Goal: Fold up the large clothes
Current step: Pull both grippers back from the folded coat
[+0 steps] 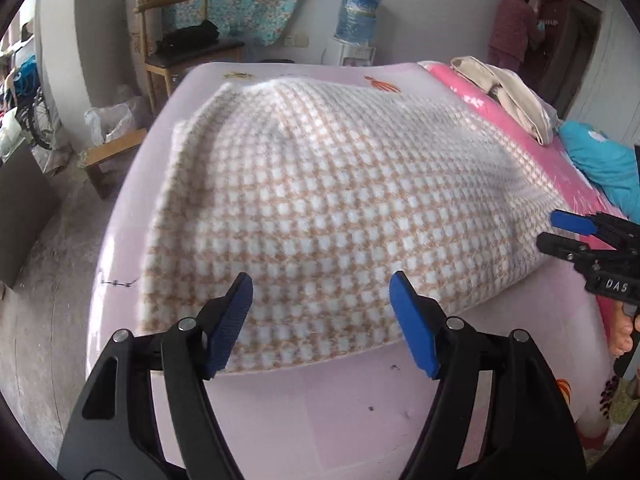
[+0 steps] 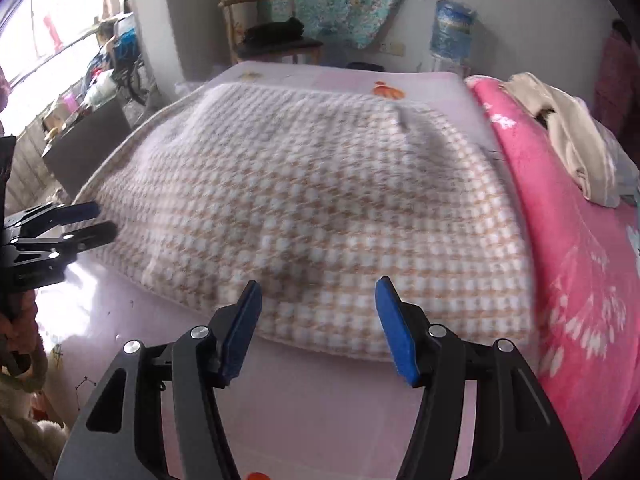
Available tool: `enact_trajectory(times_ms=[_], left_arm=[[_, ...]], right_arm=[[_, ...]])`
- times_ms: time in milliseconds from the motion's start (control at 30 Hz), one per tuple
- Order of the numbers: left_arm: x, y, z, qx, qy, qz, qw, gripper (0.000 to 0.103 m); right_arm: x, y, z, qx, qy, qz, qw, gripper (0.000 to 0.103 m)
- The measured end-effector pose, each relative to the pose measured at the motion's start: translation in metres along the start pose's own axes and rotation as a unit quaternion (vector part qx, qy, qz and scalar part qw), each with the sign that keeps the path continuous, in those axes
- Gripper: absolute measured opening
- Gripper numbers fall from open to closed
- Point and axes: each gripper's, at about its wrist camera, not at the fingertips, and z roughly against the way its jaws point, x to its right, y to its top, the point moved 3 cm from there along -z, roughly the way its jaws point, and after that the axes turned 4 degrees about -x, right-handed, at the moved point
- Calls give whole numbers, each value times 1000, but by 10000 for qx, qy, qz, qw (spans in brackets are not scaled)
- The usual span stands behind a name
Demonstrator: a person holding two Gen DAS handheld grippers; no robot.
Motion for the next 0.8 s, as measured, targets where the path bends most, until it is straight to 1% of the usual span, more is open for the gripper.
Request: enact_trajectory(times_ms=[33, 67, 100, 133, 167, 200, 233, 267, 300, 333, 367, 400, 433, 467, 533, 600, 633, 700, 767, 800], left_arm=[[-12, -1, -6, -106, 92, 177, 9997, 71], [-23, -3, -14, -269, 31, 374, 9989, 71], [-31, -3, -20, -321, -181, 526, 9979, 71], [-33, -2, -19, -261, -251, 587, 9976, 71], [-31, -1, -15, -263, -249, 578, 9977, 71], [-25, 2, -8, -189, -270, 501, 9982, 71], [-21, 3, 2, 5, -322, 399, 9987, 72], [-17, 3, 12, 216, -334, 311, 9987, 74], [-16, 1, 17, 368, -294, 257, 9986, 81], [-17, 0, 17, 388, -201, 264, 9987, 83], [-21, -3, 8, 217, -71, 348, 9991, 83], [-26, -5, -6, -86, 28, 500, 9987, 83], [-30, -8, -16, -268, 47, 640, 9976, 82], [-29, -8, -13, -144, 73, 629, 9979, 82], [-22, -5, -3, -73, 45, 575, 9983, 82], [-16, -4, 13, 122, -19, 529, 9985, 83], [-13, -4, 21, 221, 7, 469, 9987, 83], [-6, -6, 37, 408, 64, 366, 9985, 83], [0, -9, 53, 591, 14, 329, 9977, 85], [2, -10, 61, 665, -1, 307, 9973, 87]], right_arm=[[16, -3, -1, -15, -126, -242, 9996, 59], [32, -7, -8, -114, -226, -479, 9985, 59], [45, -13, -19, -280, -267, -693, 9968, 59], [56, -18, -30, -479, -150, -903, 9946, 59], [61, -20, -32, -517, 2, -1063, 9930, 59], [60, -19, -24, -438, 50, -1113, 9928, 59], [59, -19, -14, -318, 75, -1105, 9933, 59], [59, -19, -3, -137, 77, -1103, 9938, 60], [60, -20, 5, 10, 63, -1134, 9935, 64], [65, -22, 6, 55, 20, -1211, 9926, 66], [71, -26, 0, -13, -40, -1332, 9911, 68], [77, -32, -9, -147, -52, -1479, 9889, 68], [82, -36, -17, -195, -10, -1565, 9875, 68], [80, -36, -16, -136, -50, -1513, 9884, 68], [72, -33, -5, -175, -131, -1413, 9897, 68], [66, -32, 6, -109, 38, -1423, 9898, 69], [65, -32, 9, -84, 40, -1428, 9897, 69], [57, -36, 19, -9, -12, -1398, 9902, 72], [45, -40, 30, 75, -59, -1317, 9912, 76], [38, -42, 37, 158, -119, -1260, 9918, 79]])
